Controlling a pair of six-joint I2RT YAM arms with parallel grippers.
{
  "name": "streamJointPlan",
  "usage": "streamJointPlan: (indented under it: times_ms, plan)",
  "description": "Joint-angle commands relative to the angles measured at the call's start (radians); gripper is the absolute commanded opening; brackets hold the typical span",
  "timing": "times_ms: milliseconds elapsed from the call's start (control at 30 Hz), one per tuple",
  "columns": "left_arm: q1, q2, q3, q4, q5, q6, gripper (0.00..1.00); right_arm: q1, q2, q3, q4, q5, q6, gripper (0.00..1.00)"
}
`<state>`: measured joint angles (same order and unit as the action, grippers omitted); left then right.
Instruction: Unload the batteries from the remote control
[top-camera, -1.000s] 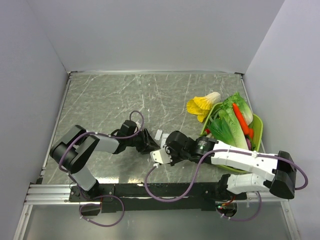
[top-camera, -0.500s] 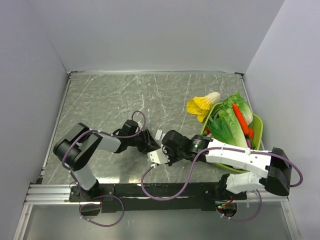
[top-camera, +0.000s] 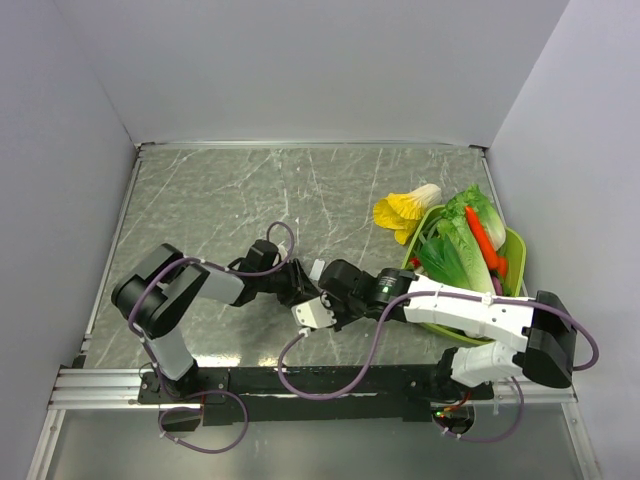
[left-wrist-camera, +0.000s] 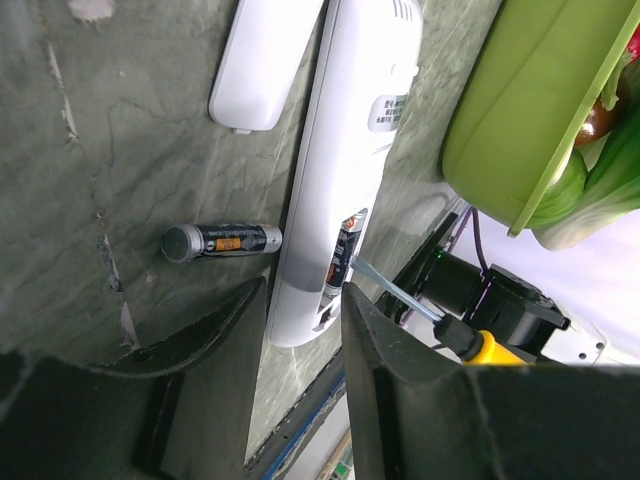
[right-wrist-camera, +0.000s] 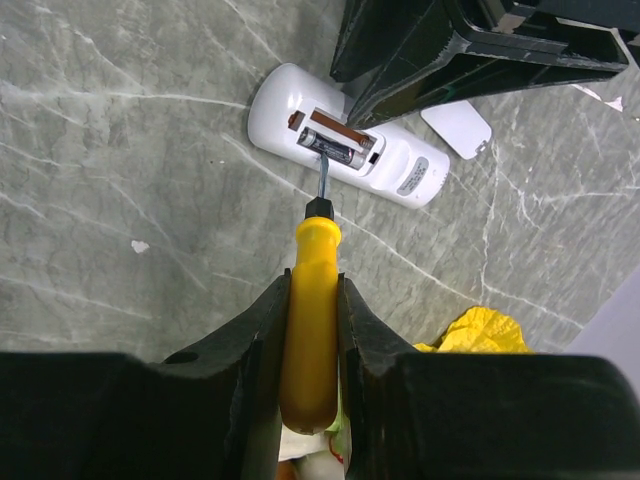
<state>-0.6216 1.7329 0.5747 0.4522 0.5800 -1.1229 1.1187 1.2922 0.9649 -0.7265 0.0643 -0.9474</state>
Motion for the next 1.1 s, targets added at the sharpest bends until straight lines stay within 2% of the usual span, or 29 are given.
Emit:
streamJointPlan:
  times_ms: [0, 300, 567, 867, 1067]
  plan:
    - [-0.009, 0.02, 0.005, 0.037, 0.007, -0.005, 0.41, -0.002, 0.025, 0.052, -0.025, 0.015, -0.037, 0.0]
    - [-0.007, 0.034, 0.002, 0.054, 0.014, -0.014, 0.4, -0.002, 0.058, 0.04, -0.014, 0.055, -0.076, 0.0]
    - [-0.007, 0.048, 0.008, 0.052, 0.012, -0.012, 0.36, 0.0, 0.032, -0.035, 0.084, 0.016, -0.134, 0.0]
    - [-0.009, 0.053, 0.031, 0.023, 0.015, 0.0, 0.34, 0.032, 0.087, 0.037, -0.027, -0.06, -0.191, 0.0]
    - [-0.009, 0.053, 0.033, 0.02, 0.011, 0.003, 0.34, 0.033, 0.11, 0.028, 0.012, -0.058, -0.232, 0.0]
